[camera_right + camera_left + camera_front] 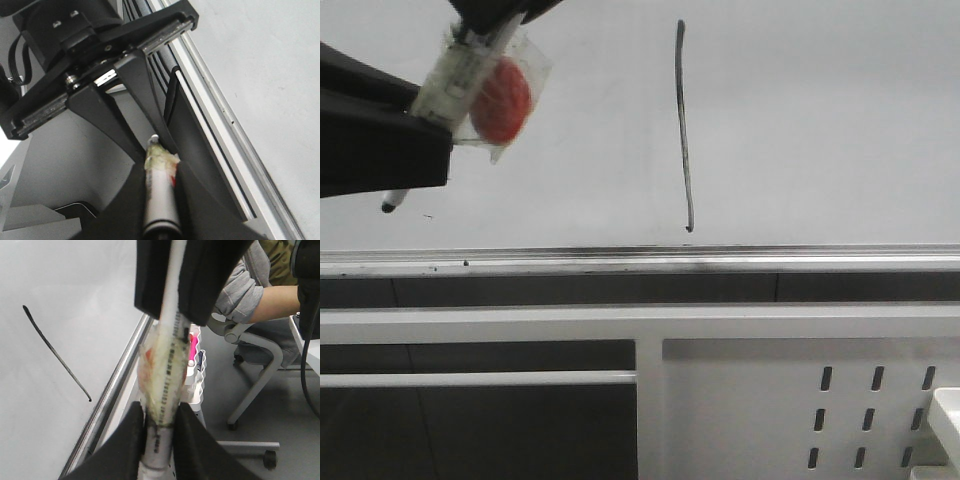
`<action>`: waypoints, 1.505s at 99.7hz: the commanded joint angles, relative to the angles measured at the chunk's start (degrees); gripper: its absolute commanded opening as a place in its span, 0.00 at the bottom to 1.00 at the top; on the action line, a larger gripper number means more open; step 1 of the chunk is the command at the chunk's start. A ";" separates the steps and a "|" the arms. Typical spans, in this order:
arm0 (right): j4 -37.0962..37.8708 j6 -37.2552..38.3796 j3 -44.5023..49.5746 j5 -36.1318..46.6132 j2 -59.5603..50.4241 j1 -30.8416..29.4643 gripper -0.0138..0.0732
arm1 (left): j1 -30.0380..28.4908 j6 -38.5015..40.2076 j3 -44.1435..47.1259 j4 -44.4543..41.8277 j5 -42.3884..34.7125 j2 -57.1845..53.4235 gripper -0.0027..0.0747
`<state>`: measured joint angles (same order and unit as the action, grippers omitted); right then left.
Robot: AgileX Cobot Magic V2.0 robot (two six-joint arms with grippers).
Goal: Write number 1 on whiteboard
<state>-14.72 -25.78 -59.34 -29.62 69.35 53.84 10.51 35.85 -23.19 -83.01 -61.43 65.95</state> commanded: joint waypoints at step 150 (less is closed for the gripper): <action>9.83 -0.93 -1.39 -0.83 -13.69 -5.52 0.08 | 24.51 -17.11 9.59 79.48 -16.55 23.02 0.01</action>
<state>-5.12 -26.35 -59.32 -33.66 56.06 48.75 34.69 19.83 -11.68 -5.92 -64.74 90.09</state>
